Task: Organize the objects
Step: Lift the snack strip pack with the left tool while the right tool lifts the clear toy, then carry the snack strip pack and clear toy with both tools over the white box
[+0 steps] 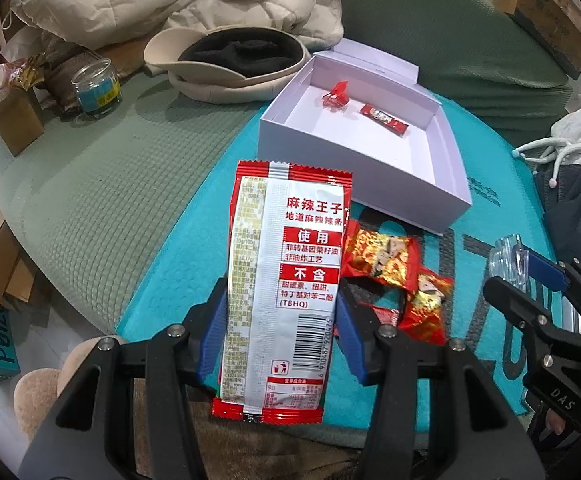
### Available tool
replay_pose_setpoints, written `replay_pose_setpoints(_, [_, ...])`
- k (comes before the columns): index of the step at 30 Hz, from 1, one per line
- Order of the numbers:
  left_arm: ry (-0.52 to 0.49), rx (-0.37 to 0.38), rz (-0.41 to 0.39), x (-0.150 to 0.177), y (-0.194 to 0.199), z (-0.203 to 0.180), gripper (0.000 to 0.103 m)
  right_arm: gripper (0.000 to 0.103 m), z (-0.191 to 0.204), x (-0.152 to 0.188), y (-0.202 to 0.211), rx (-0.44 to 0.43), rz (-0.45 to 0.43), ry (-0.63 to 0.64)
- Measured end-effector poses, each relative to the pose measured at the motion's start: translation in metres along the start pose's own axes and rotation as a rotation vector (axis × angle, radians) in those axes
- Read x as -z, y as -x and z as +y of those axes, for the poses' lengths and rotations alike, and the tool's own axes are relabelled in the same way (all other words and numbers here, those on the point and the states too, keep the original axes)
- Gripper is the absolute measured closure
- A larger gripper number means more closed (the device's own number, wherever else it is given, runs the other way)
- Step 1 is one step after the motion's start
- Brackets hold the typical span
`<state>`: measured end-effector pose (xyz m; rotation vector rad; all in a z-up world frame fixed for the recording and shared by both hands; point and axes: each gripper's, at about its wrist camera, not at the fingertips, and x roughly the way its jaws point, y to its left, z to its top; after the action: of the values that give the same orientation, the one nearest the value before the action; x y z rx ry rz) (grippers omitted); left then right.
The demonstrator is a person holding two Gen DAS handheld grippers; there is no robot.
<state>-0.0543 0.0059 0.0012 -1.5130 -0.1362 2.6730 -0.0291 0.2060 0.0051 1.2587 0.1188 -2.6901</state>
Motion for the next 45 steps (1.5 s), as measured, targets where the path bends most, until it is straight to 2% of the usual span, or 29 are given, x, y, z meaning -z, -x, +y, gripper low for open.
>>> replay_pose_setpoints(9, [-0.02,0.019,-0.04,0.014,0.023,-0.013,0.054,0.051,0.016,0.012,0.024,-0.033,-0.034,0.042])
replay_pose_setpoints(16, [-0.057,0.037,-0.027,0.014,0.017,-0.027,0.054,0.051,0.022,0.021,0.025,-0.068,-0.027,0.044])
replay_pose_setpoints(20, [-0.083,0.047,-0.03,0.006,0.012,-0.037,0.054,0.051,0.014,0.02,0.022,-0.064,-0.02,0.028])
replay_pose_setpoints(25, [-0.104,0.071,0.014,-0.005,-0.006,-0.047,0.054,0.051,0.002,0.013,0.012,-0.069,-0.004,0.021])
replay_pose_setpoints(32, [-0.137,0.076,0.035,-0.027,-0.023,-0.056,0.054,0.051,-0.008,-0.001,0.0,-0.09,0.001,0.041])
replay_pose_setpoints(42, [-0.197,0.081,0.029,-0.067,-0.037,-0.071,0.054,0.051,-0.027,-0.035,-0.016,-0.149,-0.02,0.047])
replay_pose_setpoints(45, [-0.21,0.078,0.02,-0.082,-0.039,-0.073,0.054,0.051,-0.033,-0.046,-0.024,-0.139,-0.025,0.046])
